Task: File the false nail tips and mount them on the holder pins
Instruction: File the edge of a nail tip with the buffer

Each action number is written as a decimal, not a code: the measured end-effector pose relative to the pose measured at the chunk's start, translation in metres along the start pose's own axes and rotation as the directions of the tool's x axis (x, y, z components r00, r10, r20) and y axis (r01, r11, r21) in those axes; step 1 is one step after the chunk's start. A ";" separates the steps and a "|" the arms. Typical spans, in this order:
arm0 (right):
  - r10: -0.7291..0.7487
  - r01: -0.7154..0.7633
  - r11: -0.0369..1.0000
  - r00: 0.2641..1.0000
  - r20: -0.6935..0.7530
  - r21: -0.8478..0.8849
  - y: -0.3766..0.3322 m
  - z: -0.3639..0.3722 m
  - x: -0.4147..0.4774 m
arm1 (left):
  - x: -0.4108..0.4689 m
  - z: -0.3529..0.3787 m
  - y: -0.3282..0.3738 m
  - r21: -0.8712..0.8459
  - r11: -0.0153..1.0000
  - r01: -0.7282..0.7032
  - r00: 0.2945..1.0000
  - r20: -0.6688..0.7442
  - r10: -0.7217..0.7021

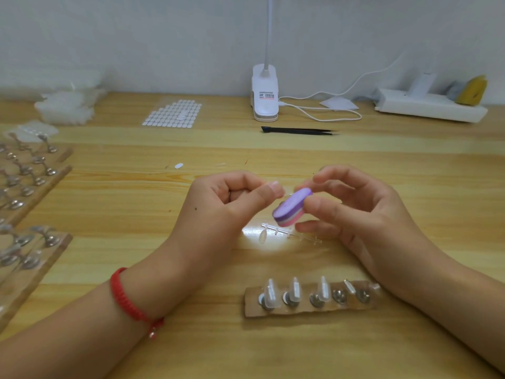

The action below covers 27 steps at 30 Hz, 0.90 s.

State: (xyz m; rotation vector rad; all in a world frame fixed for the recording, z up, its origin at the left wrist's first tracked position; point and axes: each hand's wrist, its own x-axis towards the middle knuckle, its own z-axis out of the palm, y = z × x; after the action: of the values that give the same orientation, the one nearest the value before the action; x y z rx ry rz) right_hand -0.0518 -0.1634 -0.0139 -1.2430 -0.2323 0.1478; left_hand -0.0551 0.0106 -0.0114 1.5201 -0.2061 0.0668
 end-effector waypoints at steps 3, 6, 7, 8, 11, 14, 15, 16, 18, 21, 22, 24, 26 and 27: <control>0.013 -0.002 0.994 0.995 -0.097 0.108 0.001 -0.006 0.003 | 0.000 0.000 0.000 0.010 1.000 0.004 1.000 0.005 -0.004; 0.021 -0.010 0.991 0.996 -0.085 0.135 -0.001 -0.008 0.004 | 0.000 -0.001 0.000 -0.018 1.000 -0.002 1.000 -0.019 0.002; 0.025 -0.019 0.993 0.998 -0.051 0.114 -0.001 -0.007 0.004 | 0.000 -0.001 0.000 -0.025 1.000 -0.004 1.000 -0.024 0.003; 0.031 -0.028 0.995 0.999 -0.028 0.096 -0.001 -0.006 0.003 | 0.001 -0.001 0.000 -0.031 1.000 -0.001 1.000 -0.030 0.000; 0.056 -0.057 0.993 0.998 0.011 0.101 -0.001 -0.009 0.003 | 0.002 -0.003 -0.001 -0.035 0.999 0.034 0.999 -0.037 -0.035; 0.064 -0.067 0.995 0.997 0.041 0.068 0.000 -0.006 0.002 | 0.001 -0.001 0.000 -0.017 1.000 0.010 1.000 -0.021 -0.010; 0.058 -0.060 0.997 0.998 0.030 0.050 0.000 -0.005 0.002 | 0.000 0.001 0.000 0.009 1.000 -0.012 1.000 -0.004 0.012; 0.048 -0.048 0.997 0.999 0.009 0.055 0.000 -0.005 0.002 | -0.001 0.002 0.000 0.029 0.999 -0.029 1.000 0.005 0.029; 0.035 -0.022 0.990 0.996 -0.087 0.139 -0.001 -0.008 0.005 | -0.001 0.002 0.000 0.016 0.999 -0.029 0.999 -0.021 0.029; 0.041 -0.023 0.984 0.994 -0.098 0.176 -0.001 -0.010 0.004 | 0.000 0.001 0.001 -0.017 1.000 -0.018 0.998 -0.060 0.017; 0.039 -0.035 0.992 0.999 -0.030 0.124 -0.001 -0.008 0.002 | 0.000 0.001 0.001 -0.012 1.000 -0.019 0.998 -0.062 0.019; 0.032 -0.034 0.999 0.997 0.070 0.030 0.001 -0.001 -0.001 | 0.000 0.001 0.000 0.021 1.000 -0.020 0.999 -0.033 0.020; 0.042 -0.043 0.996 0.999 0.022 0.077 0.001 -0.004 0.001 | 0.000 0.002 0.000 0.042 0.999 -0.030 0.999 -0.012 0.030; 0.042 -0.040 0.992 0.999 -0.018 0.118 0.000 -0.006 0.002 | 0.000 0.002 -0.001 0.027 0.999 -0.027 0.999 -0.027 0.028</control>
State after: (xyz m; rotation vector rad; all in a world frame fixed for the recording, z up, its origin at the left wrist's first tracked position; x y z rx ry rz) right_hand -0.0483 -0.1683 -0.0154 -1.1324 -0.1783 0.1818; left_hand -0.0548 0.0085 -0.0121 1.5426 -0.2049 0.1125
